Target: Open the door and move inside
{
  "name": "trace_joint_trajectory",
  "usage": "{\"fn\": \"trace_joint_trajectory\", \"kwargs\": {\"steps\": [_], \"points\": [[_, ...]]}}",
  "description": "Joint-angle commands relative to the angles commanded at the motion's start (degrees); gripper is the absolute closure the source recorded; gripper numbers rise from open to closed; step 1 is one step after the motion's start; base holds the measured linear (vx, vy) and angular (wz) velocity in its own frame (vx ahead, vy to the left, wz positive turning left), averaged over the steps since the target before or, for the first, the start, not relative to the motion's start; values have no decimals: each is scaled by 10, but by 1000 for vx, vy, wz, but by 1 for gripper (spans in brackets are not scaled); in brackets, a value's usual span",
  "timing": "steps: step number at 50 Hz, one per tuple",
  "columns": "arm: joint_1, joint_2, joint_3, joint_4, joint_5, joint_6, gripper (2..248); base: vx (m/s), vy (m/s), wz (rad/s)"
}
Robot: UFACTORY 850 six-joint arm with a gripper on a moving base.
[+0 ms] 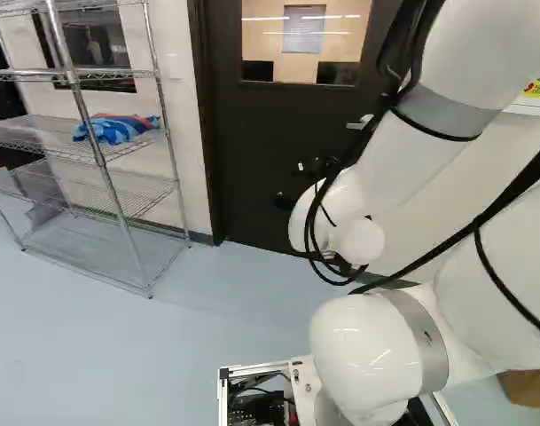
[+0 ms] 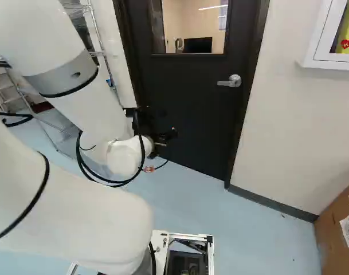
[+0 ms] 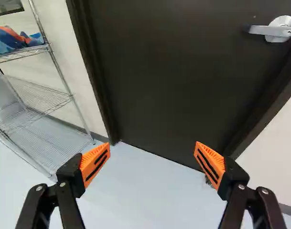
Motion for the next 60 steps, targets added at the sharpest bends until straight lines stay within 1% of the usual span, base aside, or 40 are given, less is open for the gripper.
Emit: {"fn": "trace_joint_trajectory", "kwargs": {"steps": [60], "points": [[0, 0, 0, 0, 0, 0, 3, 170, 51, -244]]}}
